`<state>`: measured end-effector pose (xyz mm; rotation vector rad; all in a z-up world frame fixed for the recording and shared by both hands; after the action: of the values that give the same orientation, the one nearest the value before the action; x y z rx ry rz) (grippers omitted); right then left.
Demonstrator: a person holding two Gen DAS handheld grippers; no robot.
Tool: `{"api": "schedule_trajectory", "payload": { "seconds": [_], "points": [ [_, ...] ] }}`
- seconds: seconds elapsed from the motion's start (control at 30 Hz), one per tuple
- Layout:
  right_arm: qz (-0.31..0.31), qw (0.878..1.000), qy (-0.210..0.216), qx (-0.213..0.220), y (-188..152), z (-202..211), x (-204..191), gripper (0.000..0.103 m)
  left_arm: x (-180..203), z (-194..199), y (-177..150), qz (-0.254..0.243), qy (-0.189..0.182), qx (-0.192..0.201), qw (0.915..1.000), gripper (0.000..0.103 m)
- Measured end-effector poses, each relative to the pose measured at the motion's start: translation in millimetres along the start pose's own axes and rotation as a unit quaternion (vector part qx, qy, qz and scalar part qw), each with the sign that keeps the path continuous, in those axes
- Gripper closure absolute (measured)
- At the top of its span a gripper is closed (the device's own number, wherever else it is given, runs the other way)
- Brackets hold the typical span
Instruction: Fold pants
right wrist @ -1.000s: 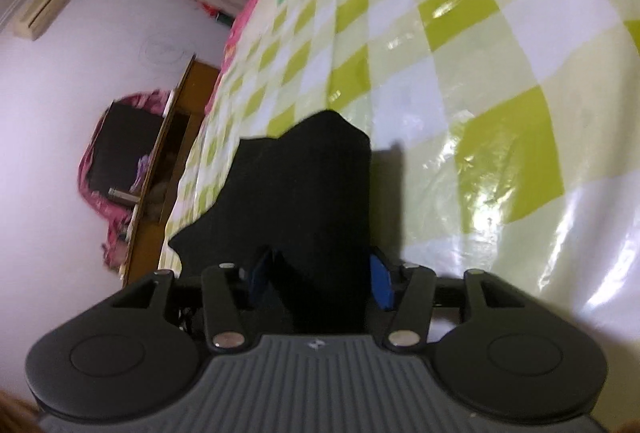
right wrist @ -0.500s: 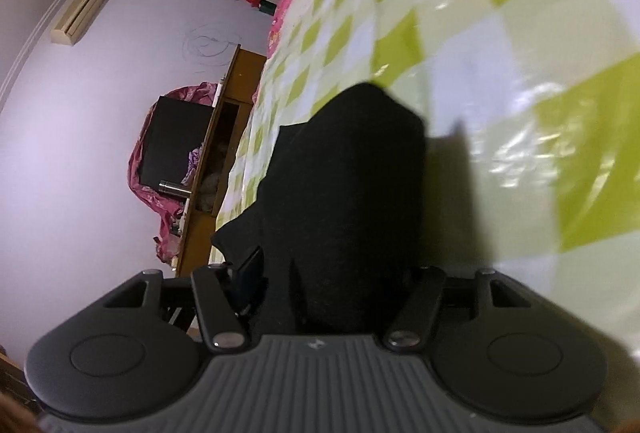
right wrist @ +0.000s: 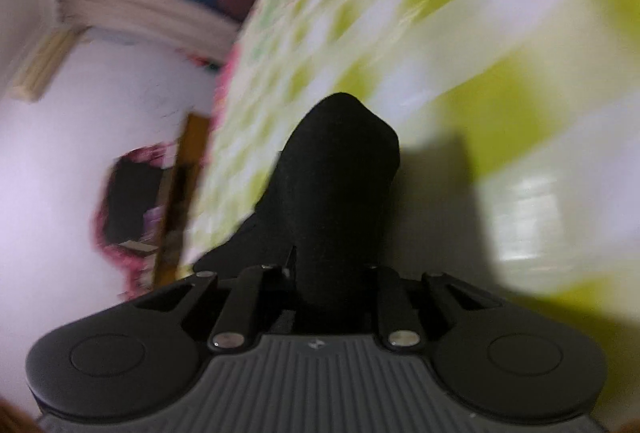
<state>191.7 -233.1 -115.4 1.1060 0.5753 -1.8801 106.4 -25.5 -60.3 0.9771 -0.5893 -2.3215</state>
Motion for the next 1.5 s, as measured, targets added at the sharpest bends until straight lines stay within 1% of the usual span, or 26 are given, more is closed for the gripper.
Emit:
{"api": "schedule_trajectory", "payload": {
  "seconds": [0.07,0.1,0.2,0.27,0.3,0.37,0.4,0.47,0.5,0.53,0.57,0.6,0.63,0.67,0.73,0.83,0.87,0.93,0.97,1.0,1.13,1.17,1.23,1.27,1.4,1.5],
  "points": [
    [-0.008,1.0,-0.011,0.022,7.4,24.9,12.6,0.084,17.8,1.2,19.6,-0.033,-0.011,0.019,0.9992,0.032],
    [-0.012,0.999,-0.011,0.032,10.3,37.4,17.3,0.084,21.4,3.7,29.0,-0.039,-0.013,0.029,0.9988,0.032],
    [-0.007,0.999,-0.014,0.052,9.8,50.5,24.0,0.079,21.8,6.7,56.1,-0.031,-0.006,0.053,0.9981,0.031],
    [-0.02,0.998,-0.014,0.052,8.7,47.9,30.7,0.078,20.2,-3.3,64.7,-0.026,0.01,0.044,0.9986,0.031],
    [-0.026,0.998,-0.012,0.054,8.3,47.4,33.7,0.078,20.8,-11.8,62.7,-0.028,0.011,0.031,0.9991,0.031],
    [-0.037,0.998,-0.009,0.056,10.5,53.1,37.5,0.078,27.8,-31.7,47.4,-0.027,-0.005,-0.017,0.9995,0.03],
    [-0.039,0.998,-0.007,0.058,9.9,53.0,35.2,0.078,26.8,-33.6,42.5,-0.018,-0.007,-0.024,0.9995,0.03],
    [-0.011,0.998,-0.022,0.065,4.5,56.5,30.7,0.076,22.7,-21.0,46.0,-0.005,0.004,-0.012,0.9999,0.031],
    [0.005,0.997,-0.033,0.069,2.9,56.0,28.7,0.069,19.6,-10.0,50.8,0.002,0.014,0.011,0.9998,0.03],
    [0.009,0.997,-0.039,0.068,2.5,49.5,24.4,0.065,17.6,-2.2,53.3,0.006,0.023,0.031,0.9993,0.026],
    [0.006,0.997,-0.042,0.062,0.9,47.7,25.1,0.06,14.8,-2.5,51.7,0.009,0.032,0.032,0.9989,0.02],
    [0.003,0.997,-0.048,0.052,-1.1,44.1,27.1,0.057,14.8,-10.1,45.6,0.008,0.031,0.01,0.9994,0.019],
    [0.003,0.997,-0.057,0.05,-2.8,43.3,27.8,0.057,16.7,-18.6,36.0,0.005,0.024,-0.015,0.9996,0.018],
    [0.007,0.997,-0.061,0.052,-4.1,44.6,26.9,0.057,17.1,-22.4,26.5,0.007,0.022,-0.021,0.9995,0.018],
    [0.012,0.996,-0.069,0.056,-7.3,48.8,25.7,0.057,12.2,-7.9,23.0,0.023,0.03,-0.004,0.9993,0.018],
    [0.015,0.994,-0.086,0.061,-10.4,48.4,28.1,0.057,2.7,21.4,26.2,0.028,0.065,0.034,0.9969,0.018],
    [0.012,0.994,-0.092,0.063,-9.5,47.1,28.5,0.057,1.9,20.6,22.0,0.026,0.062,0.026,0.9974,0.017],
    [0.007,0.993,-0.1,0.068,-8.3,48.0,28.2,0.059,10.4,1.5,2.8,0.021,0.026,-0.022,0.9992,0.017],
    [0.006,0.992,-0.103,0.07,-8.7,48.7,26.8,0.062,14.2,-7.3,-6.8,0.027,0.024,-0.035,0.9987,0.017],
    [0.007,0.992,-0.105,0.071,-10.5,49.3,24.2,0.066,15.4,-6.7,-8.7,0.031,0.026,-0.035,0.9985,0.017],
    [0.014,0.991,-0.102,0.088,-14.3,55.3,13.2,0.071,8.7,15.7,4.6,0.034,0.047,0.001,0.9983,0.017],
    [0.014,0.991,-0.101,0.091,-14.4,56.0,10.8,0.072,9.8,16.2,3.2,0.035,0.045,-0.004,0.9984,0.017],
    [0.02,0.989,-0.116,0.094,-15.7,54.1,7.5,0.072,15.0,4.2,-8.4,0.046,0.017,-0.039,0.998,0.017],
    [0.021,0.988,-0.12,0.092,-16.7,52.2,4.5,0.073,13.1,-0.4,-11.6,0.051,0.012,-0.044,0.9976,0.017],
    [0.046,0.987,-0.115,0.103,-23.9,57.8,-23.5,0.074,-4.7,13.1,-8.3,0.087,0.019,-0.019,0.9958,0.018],
    [0.071,0.986,-0.11,0.105,-29.2,56.6,-56.5,0.076,-5.7,3.8,-18.3,0.095,0.01,-0.039,0.9947,0.018]
  ]
}}
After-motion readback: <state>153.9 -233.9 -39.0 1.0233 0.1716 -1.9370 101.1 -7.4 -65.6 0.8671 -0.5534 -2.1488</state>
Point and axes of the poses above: each gripper's, at about its wrist camera, not at the fingertips, and z roughly against the way its jaws point, x to its right, y to its top, the point moved 7 cm from there along -z, roughly the way its jaws point, and after that the axes turned 13 degrees about -z, right-handed, at the moved point
